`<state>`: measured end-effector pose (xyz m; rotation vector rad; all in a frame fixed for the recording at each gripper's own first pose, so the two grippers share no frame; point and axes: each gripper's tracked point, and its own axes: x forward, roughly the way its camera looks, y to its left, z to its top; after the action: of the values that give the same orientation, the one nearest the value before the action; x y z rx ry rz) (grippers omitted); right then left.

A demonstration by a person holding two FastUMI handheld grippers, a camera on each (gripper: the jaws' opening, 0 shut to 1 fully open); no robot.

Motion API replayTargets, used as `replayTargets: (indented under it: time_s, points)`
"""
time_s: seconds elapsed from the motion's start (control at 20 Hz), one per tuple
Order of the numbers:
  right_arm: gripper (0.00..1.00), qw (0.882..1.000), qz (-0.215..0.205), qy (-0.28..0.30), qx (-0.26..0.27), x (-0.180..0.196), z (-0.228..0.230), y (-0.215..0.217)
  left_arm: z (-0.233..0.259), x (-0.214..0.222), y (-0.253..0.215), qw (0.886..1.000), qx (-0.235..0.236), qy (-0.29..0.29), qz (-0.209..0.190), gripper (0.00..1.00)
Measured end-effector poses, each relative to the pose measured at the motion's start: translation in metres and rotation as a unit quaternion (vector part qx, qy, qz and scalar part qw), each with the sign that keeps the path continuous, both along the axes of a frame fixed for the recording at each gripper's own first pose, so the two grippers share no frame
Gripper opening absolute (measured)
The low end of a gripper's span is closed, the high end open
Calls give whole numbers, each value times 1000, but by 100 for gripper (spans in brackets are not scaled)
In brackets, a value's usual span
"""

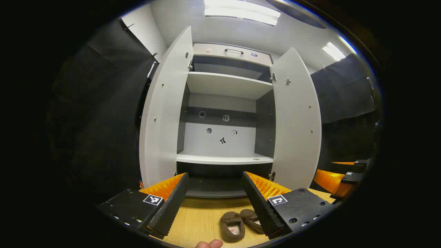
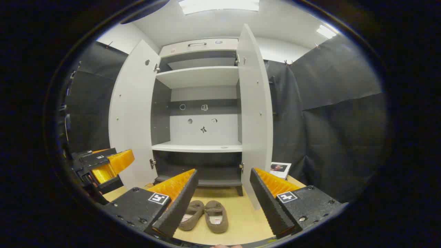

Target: Grab one shoe with the right hand and put it into the shoe cabinet, grab the other shoe with the left hand and put it into the shoe cabinet; then close the right door with the right hand and the left door with the left hand.

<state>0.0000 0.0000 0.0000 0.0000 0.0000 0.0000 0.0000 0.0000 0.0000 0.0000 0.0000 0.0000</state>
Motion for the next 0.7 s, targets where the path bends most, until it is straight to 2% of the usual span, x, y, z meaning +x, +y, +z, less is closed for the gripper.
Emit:
replayTargets:
  time_s: [0.1, 0.15, 0.3, 0.4, 0.45, 0.55, 0.65, 0.7]
  points:
    - [98, 1000, 1, 1, -7, 0, -1, -1, -1, -2, 3, 1000, -3, 1, 7, 95]
    - [94, 1000, 4, 2, -8, 0, 0, 1, -1, -2, 4, 1000, -3, 1, 10, 95]
    - [99, 1000, 10, 9, -11, -1, -3, 5, -1, -2, 10, 1000, 4, -1, 17, 95]
    - [98, 1000, 12, 15, -15, -1, -7, 6, -3, 0, 11, 1000, -1, 3, 19, 95]
    - [94, 1000, 14, 15, -15, -1, -8, 8, -2, 0, 11, 1000, -6, 3, 20, 95]
    - [98, 1000, 18, 19, -15, -1, -11, 9, 1, 0, 11, 1000, -14, 1, 18, 95]
    - [98, 1000, 20, 20, -13, -1, -13, 9, 2, 1, 13, 1000, -12, 1, 23, 95]
    - [95, 1000, 19, 21, -13, -1, -13, 9, 3, 2, 14, 1000, -10, 0, 26, 95]
